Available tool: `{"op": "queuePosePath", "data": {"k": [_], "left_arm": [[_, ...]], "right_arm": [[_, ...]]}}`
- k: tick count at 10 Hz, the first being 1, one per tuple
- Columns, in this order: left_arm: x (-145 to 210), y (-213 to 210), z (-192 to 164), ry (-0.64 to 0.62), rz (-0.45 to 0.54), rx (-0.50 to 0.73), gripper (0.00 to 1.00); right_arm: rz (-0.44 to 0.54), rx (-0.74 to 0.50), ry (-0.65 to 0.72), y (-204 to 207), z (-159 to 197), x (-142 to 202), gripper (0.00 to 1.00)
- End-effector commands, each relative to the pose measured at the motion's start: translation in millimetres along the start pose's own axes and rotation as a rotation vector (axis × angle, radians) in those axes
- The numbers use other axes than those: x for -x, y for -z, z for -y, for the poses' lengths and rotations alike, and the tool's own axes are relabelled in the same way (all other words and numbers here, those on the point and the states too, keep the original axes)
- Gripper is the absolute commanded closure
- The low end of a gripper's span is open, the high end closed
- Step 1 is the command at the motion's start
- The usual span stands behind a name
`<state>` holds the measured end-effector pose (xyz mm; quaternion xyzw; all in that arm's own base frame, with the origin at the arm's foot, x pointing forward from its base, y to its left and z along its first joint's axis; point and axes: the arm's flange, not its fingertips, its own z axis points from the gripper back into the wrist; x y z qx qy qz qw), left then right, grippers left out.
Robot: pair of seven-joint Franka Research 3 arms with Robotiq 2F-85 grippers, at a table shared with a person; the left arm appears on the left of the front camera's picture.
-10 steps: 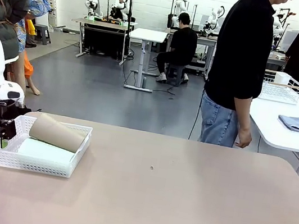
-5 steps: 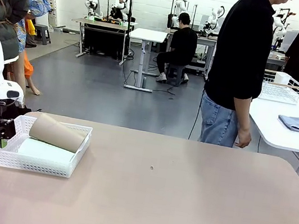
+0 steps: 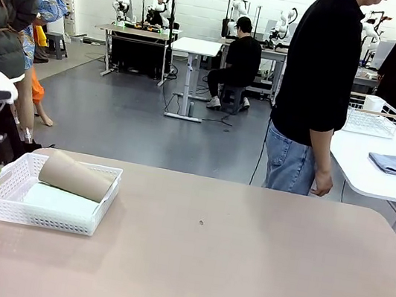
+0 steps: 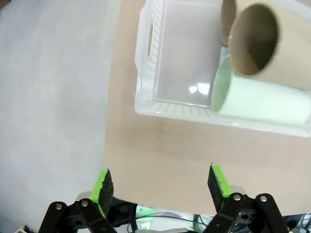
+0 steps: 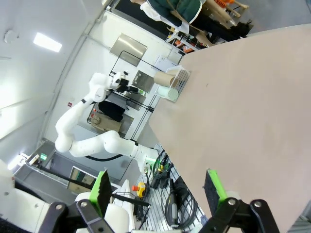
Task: Clean and organize the cups into the basket.
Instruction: Move the Organizing basket back to the left side of the table.
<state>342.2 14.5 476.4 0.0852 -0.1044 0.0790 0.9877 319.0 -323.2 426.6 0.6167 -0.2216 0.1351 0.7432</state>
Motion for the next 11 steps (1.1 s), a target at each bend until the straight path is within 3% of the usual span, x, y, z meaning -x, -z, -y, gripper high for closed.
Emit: {"op": "queuePosePath", "data": {"k": [1,5,6,7,11], "left_arm": [[73,2,8,-0.033,0.073,-0.015,0.0],[102,0,6,-0.047,0.107,-0.025,0.0],[97,5,16,-0.064,0.098,-0.081,0.0],[33,-66,8,-0.031,0.11,-0.031,0.0],[33,-66,8,-0.031,0.11,-0.031,0.0]], "right_arm": [[0.005,-0.007,-0.002,-2,-3,2,0.0],[0.005,-0.007,-0.002,-2,-3,2,0.0],[0.005,-0.007,-0.002,-2,-3,2,0.0],[0.005,-0.007,-0.002,-2,-3,2,0.0],[0.005,-0.007,-0.002,-2,-3,2,0.0]]}}
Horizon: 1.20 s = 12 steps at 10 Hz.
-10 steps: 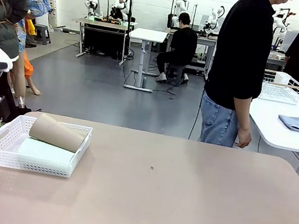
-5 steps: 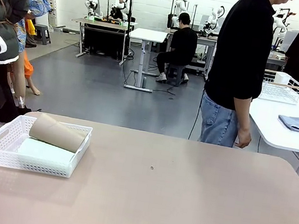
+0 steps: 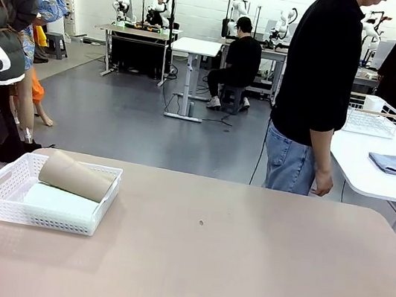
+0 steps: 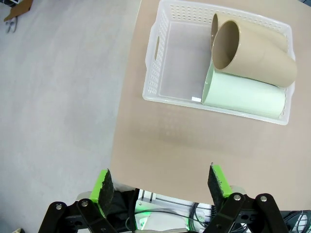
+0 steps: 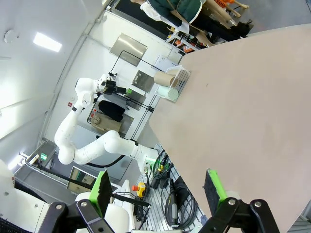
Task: Clean and organize the cups into the basket.
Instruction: Move the Organizing basket back to the left side of the table.
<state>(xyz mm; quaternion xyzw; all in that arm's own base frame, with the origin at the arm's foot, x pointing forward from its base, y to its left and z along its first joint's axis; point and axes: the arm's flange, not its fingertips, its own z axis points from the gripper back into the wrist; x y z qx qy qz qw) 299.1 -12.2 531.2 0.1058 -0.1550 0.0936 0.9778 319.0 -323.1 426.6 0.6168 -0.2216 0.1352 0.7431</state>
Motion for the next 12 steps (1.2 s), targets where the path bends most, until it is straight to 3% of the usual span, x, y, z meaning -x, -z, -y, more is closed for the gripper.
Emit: {"op": "queuePosePath", "data": {"k": [1,2,3,6,7,9,12], "left_arm": [[0,0,-2,0.004,0.007,0.007,0.0],[0,0,0,0.0,0.0,0.0,0.0],[-3,-5,-18,0.034,-0.052,0.231,0.0],[-11,-17,-114,-0.019,-0.166,0.799,0.0],[-15,-16,-139,-0.038,-0.184,0.934,0.0],[-24,-5,-177,-0.09,-0.207,1.089,0.0],[-33,30,-234,-0.116,-0.228,1.213,0.0]], "right_arm": [[0.005,-0.007,-0.002,-2,-3,2,0.0],[0.005,-0.007,-0.002,-2,-3,2,0.0],[0.005,-0.007,-0.002,-2,-3,2,0.0],[0.005,-0.007,-0.002,-2,-3,2,0.0],[0.005,-0.007,-0.002,-2,-3,2,0.0],[0.005,-0.007,-0.002,-2,-3,2,0.0],[0.005,-0.007,-0.002,-2,-3,2,0.0]]}}
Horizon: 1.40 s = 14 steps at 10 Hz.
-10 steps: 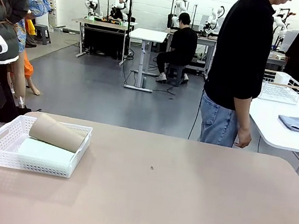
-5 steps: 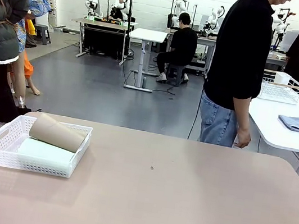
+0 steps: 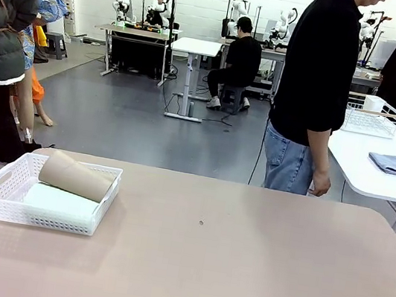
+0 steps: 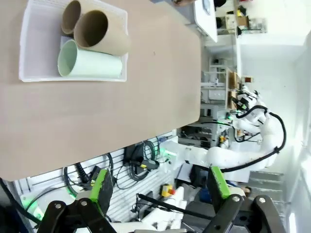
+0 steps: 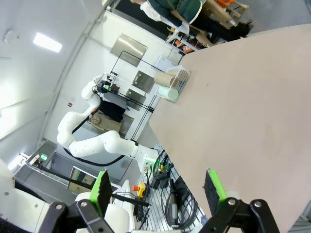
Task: Clean and organize the cups into the basket.
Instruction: Move the Organizing basket back to the left side of the table.
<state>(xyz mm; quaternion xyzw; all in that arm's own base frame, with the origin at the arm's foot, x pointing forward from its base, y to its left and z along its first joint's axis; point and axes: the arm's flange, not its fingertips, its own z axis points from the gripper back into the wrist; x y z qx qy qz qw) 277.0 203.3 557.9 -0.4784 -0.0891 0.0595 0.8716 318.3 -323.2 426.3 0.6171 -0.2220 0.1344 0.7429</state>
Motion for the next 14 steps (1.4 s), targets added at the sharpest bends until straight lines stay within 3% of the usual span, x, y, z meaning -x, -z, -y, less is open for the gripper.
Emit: {"op": "queuePosePath", "data": {"k": [1,2,5,8,11,12,14], "left_arm": [[-22,-26,-34,0.004,-0.033,0.08,0.0],[-29,-39,-56,-0.007,-0.039,0.166,0.0],[-39,-72,-89,-0.022,0.047,0.228,0.0],[-24,-108,-87,0.05,0.158,0.222,0.0],[-10,-107,-59,0.165,0.188,0.161,0.0],[-15,-118,-78,0.075,0.174,0.199,0.0],[-15,-118,-78,0.075,0.174,0.199,0.0]], "right_arm": [[0.003,-0.007,-0.003,-2,-3,1,0.0],[0.003,-0.007,-0.003,-2,-3,1,0.0],[0.003,-0.007,-0.003,-2,-3,1,0.0],[0.003,-0.007,-0.003,-2,-3,1,0.0],[0.003,-0.007,-0.003,-2,-3,1,0.0],[0.003,-0.007,-0.003,-2,-3,1,0.0],[0.003,-0.007,-0.003,-2,-3,1,0.0]]}}
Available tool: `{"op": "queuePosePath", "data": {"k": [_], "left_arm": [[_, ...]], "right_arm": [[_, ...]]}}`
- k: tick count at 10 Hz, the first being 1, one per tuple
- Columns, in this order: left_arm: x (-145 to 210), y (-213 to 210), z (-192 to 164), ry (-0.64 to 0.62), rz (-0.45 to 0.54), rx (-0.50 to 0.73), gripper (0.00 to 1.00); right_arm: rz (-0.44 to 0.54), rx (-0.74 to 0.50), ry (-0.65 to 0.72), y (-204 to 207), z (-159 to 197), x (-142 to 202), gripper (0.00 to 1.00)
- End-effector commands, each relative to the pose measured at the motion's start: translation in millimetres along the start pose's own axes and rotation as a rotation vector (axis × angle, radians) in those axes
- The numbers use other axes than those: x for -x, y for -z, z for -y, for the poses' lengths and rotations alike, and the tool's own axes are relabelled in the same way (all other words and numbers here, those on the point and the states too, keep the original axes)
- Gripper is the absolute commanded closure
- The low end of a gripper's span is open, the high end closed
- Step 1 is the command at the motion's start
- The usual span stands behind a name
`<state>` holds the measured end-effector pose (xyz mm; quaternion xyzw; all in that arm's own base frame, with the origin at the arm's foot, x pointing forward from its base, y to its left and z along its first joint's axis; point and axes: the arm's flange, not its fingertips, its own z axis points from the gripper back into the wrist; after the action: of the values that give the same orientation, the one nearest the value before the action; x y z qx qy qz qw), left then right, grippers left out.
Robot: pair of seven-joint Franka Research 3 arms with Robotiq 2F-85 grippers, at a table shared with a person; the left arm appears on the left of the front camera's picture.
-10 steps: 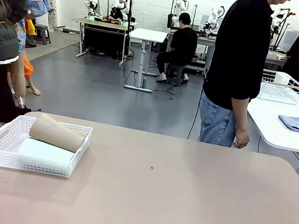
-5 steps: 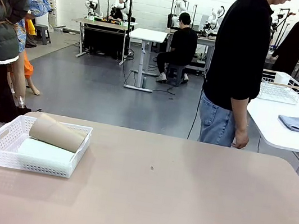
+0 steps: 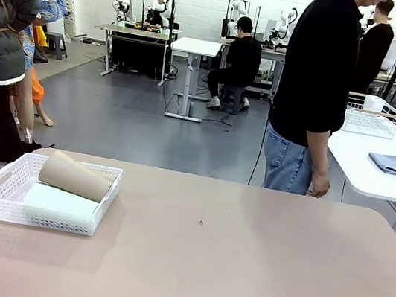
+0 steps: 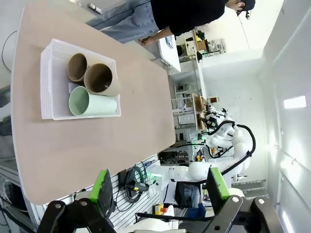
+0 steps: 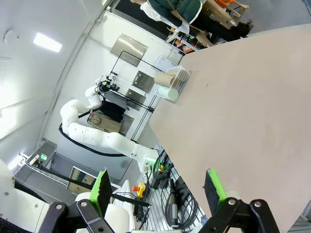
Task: Clean and organize the cups into the basket.
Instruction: Move the Organizing basket back to the left side of the table.
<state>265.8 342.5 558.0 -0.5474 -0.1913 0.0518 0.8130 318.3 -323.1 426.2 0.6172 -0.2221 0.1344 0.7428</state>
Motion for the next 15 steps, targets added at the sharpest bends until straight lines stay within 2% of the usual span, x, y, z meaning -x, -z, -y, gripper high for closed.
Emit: {"op": "queuePosePath", "data": {"k": [1,15], "left_arm": [[0.5,-2.1,-2.7,-0.018,0.003,0.007,0.0],[0.5,-2.1,-2.7,-0.018,0.003,0.007,0.0]], "right_arm": [[0.003,-0.007,-0.003,-2.1,-3.2,1.3,0.0],[0.003,-0.007,-0.003,-2.1,-3.2,1.3,0.0]]}}
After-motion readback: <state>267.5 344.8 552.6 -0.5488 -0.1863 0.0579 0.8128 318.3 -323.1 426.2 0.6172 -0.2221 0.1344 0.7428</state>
